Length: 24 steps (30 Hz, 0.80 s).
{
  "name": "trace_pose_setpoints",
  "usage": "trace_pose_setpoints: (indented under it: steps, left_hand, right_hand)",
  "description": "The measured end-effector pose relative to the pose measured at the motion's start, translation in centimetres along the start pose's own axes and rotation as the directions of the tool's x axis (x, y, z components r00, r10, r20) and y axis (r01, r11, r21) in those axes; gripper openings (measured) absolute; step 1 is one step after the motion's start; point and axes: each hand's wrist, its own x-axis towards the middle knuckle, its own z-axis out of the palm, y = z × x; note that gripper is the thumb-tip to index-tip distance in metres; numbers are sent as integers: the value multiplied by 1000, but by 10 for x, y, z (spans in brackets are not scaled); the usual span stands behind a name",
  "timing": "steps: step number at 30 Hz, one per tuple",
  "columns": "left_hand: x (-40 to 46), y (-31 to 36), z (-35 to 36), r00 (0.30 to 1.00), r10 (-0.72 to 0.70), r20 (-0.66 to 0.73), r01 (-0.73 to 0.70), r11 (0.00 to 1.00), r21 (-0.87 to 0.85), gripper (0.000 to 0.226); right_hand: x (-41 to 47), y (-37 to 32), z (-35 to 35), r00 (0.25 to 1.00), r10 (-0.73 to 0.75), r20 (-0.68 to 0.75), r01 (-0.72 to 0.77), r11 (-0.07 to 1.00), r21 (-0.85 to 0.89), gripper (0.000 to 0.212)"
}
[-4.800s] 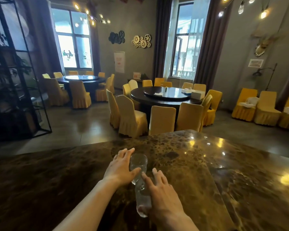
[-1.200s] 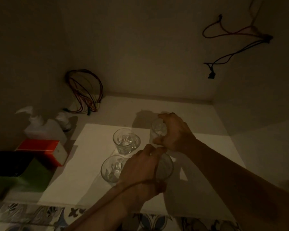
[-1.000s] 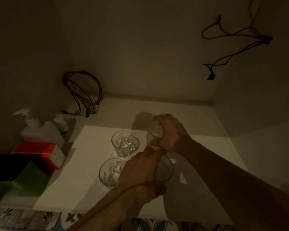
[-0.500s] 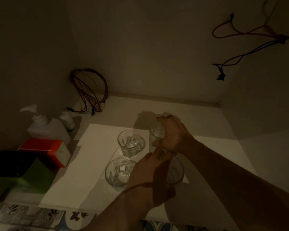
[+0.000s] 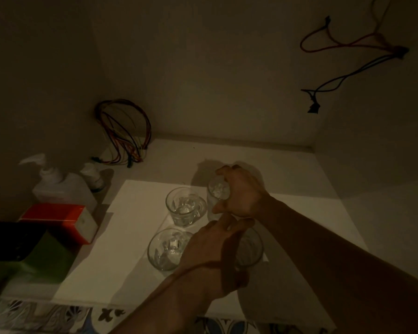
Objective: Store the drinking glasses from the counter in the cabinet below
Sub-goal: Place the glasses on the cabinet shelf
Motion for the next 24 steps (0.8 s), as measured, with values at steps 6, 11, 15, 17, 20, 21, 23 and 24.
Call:
trace_pose_setpoints:
  steps: [6, 11, 15, 17, 20, 21, 23, 24]
  left_hand:
    - [0, -1, 1, 999, 38, 5, -38, 999, -5, 99]
    - [-2, 1, -3, 998, 63, 6, -64, 998, 6, 94]
    - [-3, 2, -8, 998, 58, 10, -58, 998, 7, 92]
    - [-3, 2, -9, 998, 62, 23, -62, 998, -4, 90]
    - [-5, 2, -10, 997, 72, 16, -72, 997, -22, 90]
    - [-6, 3, -11, 997, 77, 14, -76, 997, -24, 91]
    - [-7, 4, -12, 997, 78, 24, -78, 996, -32, 94]
    - [-8, 4, -12, 997, 72, 37, -71, 997, -41, 97]
  right_hand:
    - [1, 0, -4, 999, -23, 38, 23, 1000, -4, 106]
    - [0, 0, -6, 998, -42, 48, 43, 999, -7, 108]
    - [0, 2, -5, 998, -45, 54, 45, 999, 5, 108]
    - [0, 2, -5, 998, -41, 52, 41, 999, 12, 107]
    - [0, 3, -4, 998, -43, 55, 43, 999, 7, 107]
    - [1, 3, -4, 997, -44, 57, 44, 999, 6, 107]
    - [0, 5, -5, 997, -42, 66, 41, 999, 5, 106]
    - [0, 5, -5, 996, -38, 74, 38, 999, 2, 106]
